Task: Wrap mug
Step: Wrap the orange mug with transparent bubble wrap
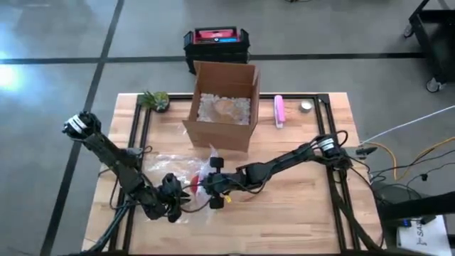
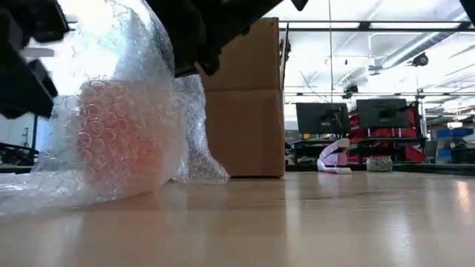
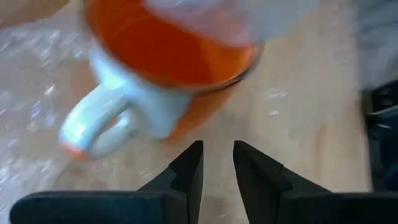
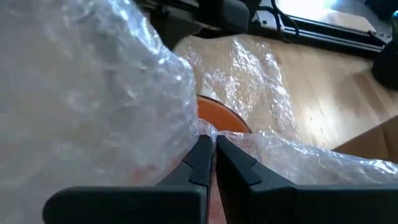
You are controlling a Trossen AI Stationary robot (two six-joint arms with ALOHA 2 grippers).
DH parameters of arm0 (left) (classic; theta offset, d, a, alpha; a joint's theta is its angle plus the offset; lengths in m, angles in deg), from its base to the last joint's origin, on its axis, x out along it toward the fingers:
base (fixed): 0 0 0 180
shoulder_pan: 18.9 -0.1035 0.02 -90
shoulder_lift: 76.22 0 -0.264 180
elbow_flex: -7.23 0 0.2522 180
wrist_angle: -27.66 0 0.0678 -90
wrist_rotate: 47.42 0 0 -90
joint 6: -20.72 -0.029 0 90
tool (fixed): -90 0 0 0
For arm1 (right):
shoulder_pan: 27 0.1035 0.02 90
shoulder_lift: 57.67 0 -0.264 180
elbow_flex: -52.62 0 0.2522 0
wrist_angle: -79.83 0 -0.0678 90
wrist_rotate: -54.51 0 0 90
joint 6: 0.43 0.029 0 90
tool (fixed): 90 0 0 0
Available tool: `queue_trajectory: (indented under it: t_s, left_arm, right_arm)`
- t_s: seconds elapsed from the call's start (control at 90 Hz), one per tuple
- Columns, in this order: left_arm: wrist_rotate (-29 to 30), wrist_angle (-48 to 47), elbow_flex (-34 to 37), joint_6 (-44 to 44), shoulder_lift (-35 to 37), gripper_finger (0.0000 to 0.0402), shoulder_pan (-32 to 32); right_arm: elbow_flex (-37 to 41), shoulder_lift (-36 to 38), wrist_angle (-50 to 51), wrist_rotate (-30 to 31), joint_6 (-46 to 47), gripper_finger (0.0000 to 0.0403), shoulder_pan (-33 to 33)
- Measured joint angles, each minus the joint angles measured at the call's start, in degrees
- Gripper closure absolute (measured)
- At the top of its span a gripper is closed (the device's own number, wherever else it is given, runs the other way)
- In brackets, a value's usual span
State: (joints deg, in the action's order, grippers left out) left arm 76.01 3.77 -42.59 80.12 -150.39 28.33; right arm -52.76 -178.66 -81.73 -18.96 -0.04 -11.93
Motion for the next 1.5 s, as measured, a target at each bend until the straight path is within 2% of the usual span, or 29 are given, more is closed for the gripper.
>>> queue_trajectory:
  t_s: [0.1,0.189,0.278,0.356,0.656,0.744,1.056,1.144,1.267,1.5]
  left_arm:
    - [0.7,-3.6,-5.1,-4.5,0.0,0.0326,-0.1]
    - [5.2,-5.1,-9.2,-9.6,0.1,0.0326,-0.2]
    - [9.2,-5.1,-11.2,-14.3,-0.2,0.0326,-0.5]
    - [9.2,-5.1,-11.7,-16.3,-0.8,0.0326,-1.8]
    - [7.6,-4.5,-8.9,-14.3,-4.1,0.0326,-7.2]
    - [5.5,-4.4,-7.4,-12.0,-5.0,0.0326,-7.8]
    - [4.9,-3.6,-6.4,-10.3,-6.0,0.0326,-7.9]
    - [4.7,-3.4,-6.4,-10.3,-6.0,0.0326,-7.9]
    - [4.4,-3.4,-6.4,-10.3,-6.1,0.0326,-7.9]
    - [4.4,-2.9,-6.3,-10.4,-6.1,0.0326,-7.9]
  right_arm:
    - [0.0,0.0,0.2,-0.5,0.2,0.0403,0.0]
    - [0.0,0.0,0.1,-0.5,0.3,0.0403,0.0]
    - [0.0,0.0,0.2,-0.5,0.7,0.0403,-0.1]
    - [0.0,0.0,0.2,-0.5,0.7,0.0403,-0.1]
    - [0.0,0.0,0.6,-0.5,2.7,0.0403,-0.1]
    - [0.1,0.0,0.6,-0.7,2.8,0.0403,-0.1]
    - [-1.5,0.1,2.2,-2.5,7.8,0.0402,-0.1]
    - [-4.3,0.4,6.4,-3.3,8.6,0.039,-0.2]
    - [-10.5,1.2,15.0,-3.3,8.5,0.035,-0.2]
    - [-23.6,1.1,37.9,-4.2,2.7,0.0279,0.4]
